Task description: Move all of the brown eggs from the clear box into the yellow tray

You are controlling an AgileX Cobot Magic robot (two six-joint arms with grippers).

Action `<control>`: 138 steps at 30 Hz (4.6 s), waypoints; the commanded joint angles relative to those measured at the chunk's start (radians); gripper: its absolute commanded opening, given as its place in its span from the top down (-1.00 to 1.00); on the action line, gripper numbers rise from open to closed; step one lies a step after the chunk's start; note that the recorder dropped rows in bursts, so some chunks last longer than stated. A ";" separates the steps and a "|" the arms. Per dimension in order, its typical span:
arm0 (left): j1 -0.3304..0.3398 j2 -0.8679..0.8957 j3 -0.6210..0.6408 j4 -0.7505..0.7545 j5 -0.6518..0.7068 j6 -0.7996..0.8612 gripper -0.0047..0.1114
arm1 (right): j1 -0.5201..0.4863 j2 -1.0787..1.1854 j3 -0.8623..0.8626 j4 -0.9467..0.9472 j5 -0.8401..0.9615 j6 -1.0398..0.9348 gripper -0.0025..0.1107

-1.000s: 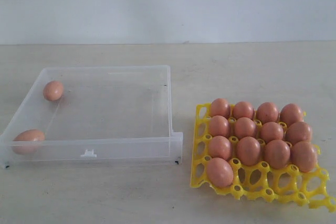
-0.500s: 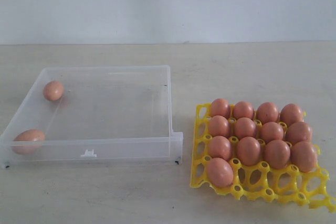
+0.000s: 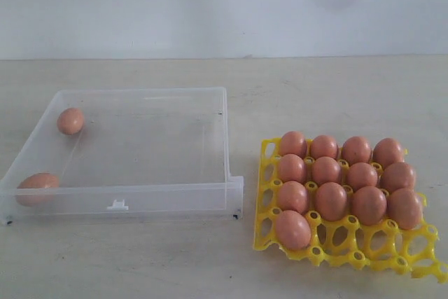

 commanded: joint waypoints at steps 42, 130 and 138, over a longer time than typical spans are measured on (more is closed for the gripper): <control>-0.008 0.003 0.003 0.000 -0.008 0.004 0.99 | 0.555 -0.345 1.013 1.552 -0.450 -1.785 0.96; -0.008 0.003 0.003 0.000 -0.008 0.004 0.99 | 0.555 -0.345 0.846 1.244 -0.353 -0.916 -0.19; -0.008 0.003 0.003 0.000 -0.008 0.004 0.99 | 0.593 -0.345 0.579 1.244 -0.079 -0.995 0.78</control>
